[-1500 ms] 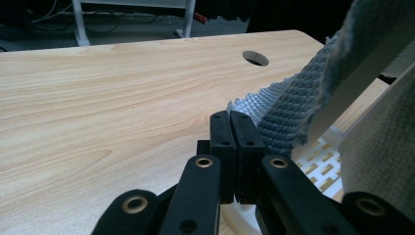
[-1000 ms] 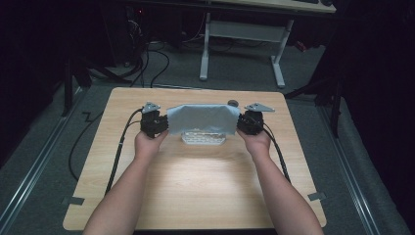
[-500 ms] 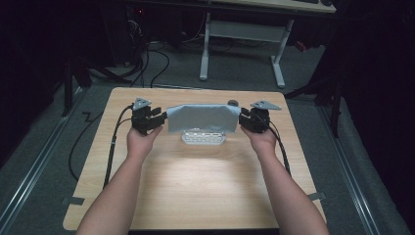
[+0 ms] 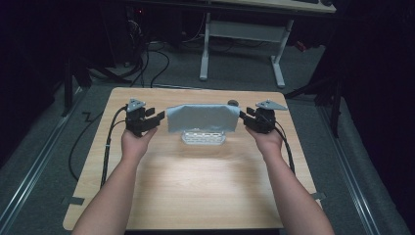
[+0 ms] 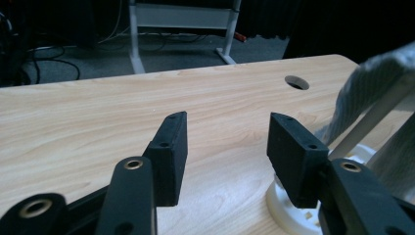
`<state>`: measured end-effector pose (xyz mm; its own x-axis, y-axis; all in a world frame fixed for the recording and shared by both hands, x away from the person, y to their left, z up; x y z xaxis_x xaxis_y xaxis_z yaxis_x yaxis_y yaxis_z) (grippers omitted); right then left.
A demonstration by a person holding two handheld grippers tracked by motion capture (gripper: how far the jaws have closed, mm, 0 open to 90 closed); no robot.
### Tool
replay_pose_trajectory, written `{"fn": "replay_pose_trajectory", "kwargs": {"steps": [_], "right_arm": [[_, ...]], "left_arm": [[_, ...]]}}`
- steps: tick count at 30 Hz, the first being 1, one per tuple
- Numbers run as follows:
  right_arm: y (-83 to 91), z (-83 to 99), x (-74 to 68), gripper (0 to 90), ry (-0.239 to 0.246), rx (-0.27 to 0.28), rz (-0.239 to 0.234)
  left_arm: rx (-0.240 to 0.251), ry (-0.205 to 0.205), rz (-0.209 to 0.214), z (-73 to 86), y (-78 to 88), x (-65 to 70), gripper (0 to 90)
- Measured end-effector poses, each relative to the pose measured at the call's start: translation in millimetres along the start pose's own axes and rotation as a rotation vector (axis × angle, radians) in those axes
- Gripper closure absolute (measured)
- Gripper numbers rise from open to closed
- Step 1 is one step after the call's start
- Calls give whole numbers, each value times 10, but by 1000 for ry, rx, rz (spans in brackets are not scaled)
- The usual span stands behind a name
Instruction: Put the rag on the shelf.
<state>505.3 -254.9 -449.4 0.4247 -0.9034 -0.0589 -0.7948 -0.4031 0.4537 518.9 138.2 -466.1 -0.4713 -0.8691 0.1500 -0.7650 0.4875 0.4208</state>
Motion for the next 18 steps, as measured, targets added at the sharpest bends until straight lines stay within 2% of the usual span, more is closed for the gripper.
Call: {"fn": "replay_pose_trajectory", "kwargs": {"steps": [5,6,14,16,18], "right_arm": [[77,24,-11,590,30,-3,5],[117,45,-31,590,47,7,12],[228,119,-70,567,71,-12,7],[272,144,-90,568,86,16,14],[315,173,-111,559,83,7,10]], "left_arm": [[13,18,-5,84,81,-26,494],[11,15,-12,109,111,-38,491],[12,9,-18,192,263,-59,464],[11,9,-15,231,306,-49,447],[-4,-7,-20,282,345,-26,442]]}}
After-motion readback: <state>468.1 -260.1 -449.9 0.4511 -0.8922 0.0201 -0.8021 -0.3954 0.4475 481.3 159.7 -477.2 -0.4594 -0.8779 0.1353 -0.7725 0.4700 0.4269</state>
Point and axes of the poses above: each handheld gripper's, and its own axes: y roughly backward along the jaws, z roughly out of its underside, x roughly to its right, the point moved 3 cm from there along -y, roughly forward along the jaws, and after that the axes turned 2 degrees about -z, right-handed, at the moved point
